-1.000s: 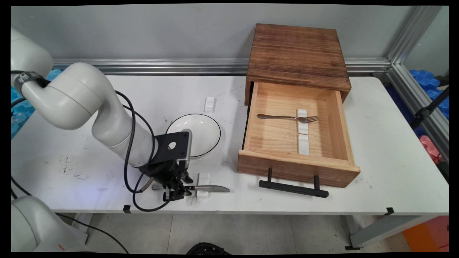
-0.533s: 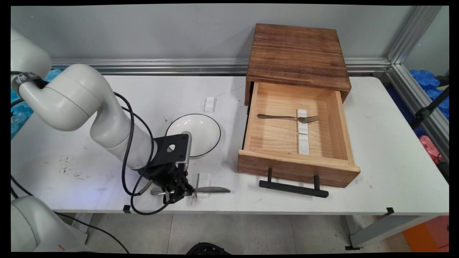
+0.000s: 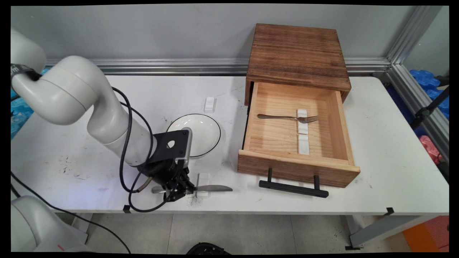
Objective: Place the picked object into the drawer
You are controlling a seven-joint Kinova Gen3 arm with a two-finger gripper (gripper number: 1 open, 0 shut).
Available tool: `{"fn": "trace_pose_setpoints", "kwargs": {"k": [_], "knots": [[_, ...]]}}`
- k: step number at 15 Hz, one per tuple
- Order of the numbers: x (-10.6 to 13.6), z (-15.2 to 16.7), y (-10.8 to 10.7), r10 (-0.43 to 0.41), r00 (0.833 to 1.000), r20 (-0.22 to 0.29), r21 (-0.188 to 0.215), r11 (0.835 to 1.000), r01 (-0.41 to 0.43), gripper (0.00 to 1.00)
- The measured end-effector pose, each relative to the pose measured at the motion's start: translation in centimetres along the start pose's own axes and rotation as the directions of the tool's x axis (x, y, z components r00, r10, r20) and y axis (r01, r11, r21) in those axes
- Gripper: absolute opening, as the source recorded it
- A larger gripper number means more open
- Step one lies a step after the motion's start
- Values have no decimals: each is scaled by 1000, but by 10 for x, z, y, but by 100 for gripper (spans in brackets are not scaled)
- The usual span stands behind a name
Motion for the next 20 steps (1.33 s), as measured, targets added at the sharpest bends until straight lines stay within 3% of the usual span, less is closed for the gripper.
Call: {"fn": "trace_pose_setpoints", "kwargs": {"k": [20], "knots": [[44,-95,-31,87,992,-96,-24,996,-90,0]]}}
